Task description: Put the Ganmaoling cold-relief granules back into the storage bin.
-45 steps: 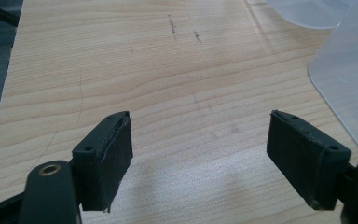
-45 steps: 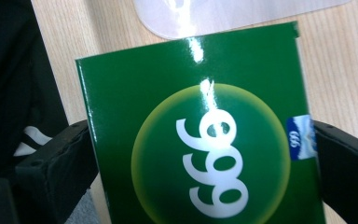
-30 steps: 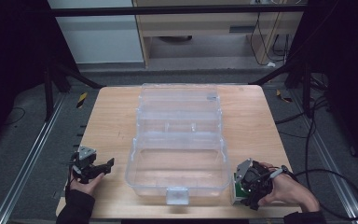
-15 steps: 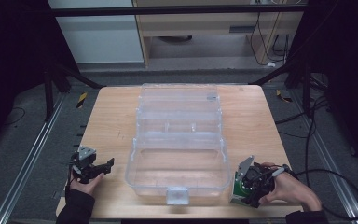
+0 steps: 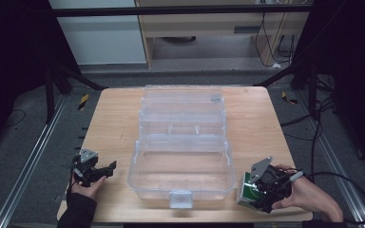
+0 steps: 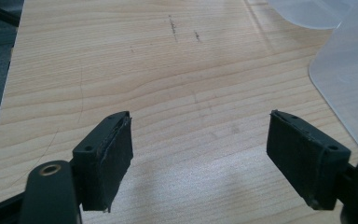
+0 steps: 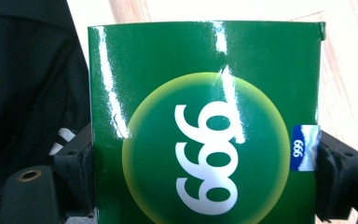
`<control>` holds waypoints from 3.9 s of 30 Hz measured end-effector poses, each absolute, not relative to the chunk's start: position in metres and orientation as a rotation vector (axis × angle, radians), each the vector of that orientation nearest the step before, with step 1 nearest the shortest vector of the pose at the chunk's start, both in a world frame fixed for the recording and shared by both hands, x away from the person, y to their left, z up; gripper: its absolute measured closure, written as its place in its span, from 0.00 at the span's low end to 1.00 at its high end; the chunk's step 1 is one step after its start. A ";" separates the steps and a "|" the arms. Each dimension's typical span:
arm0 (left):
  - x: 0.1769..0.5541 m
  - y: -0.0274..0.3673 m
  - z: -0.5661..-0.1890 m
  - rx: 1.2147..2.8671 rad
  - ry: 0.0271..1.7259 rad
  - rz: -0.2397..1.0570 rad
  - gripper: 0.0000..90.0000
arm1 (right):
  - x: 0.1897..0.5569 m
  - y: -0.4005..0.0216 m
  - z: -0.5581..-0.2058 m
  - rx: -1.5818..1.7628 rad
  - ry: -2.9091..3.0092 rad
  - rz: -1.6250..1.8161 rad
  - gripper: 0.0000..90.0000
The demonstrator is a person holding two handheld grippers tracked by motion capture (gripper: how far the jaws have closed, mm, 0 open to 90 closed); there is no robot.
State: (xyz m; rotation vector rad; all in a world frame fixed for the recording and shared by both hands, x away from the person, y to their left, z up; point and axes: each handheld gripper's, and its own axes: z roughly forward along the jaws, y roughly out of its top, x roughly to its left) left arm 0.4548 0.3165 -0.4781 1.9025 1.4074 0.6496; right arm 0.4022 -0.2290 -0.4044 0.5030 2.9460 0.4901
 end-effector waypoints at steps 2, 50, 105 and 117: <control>0.455 0.317 -0.478 1.902 1.408 0.650 0.24 | 0.400 -0.231 -0.396 0.525 2.930 0.502 0.18; 0.456 0.318 -0.477 1.895 1.411 0.648 0.24 | 0.429 -0.159 -0.306 0.341 2.812 0.635 0.18; 0.456 0.319 -0.477 1.896 1.407 0.648 0.25 | 0.453 -0.112 -0.386 0.227 2.916 0.459 0.18; 0.456 0.320 -0.477 1.897 1.406 0.646 0.25 | 0.456 -0.113 -0.401 0.234 2.936 0.467 0.17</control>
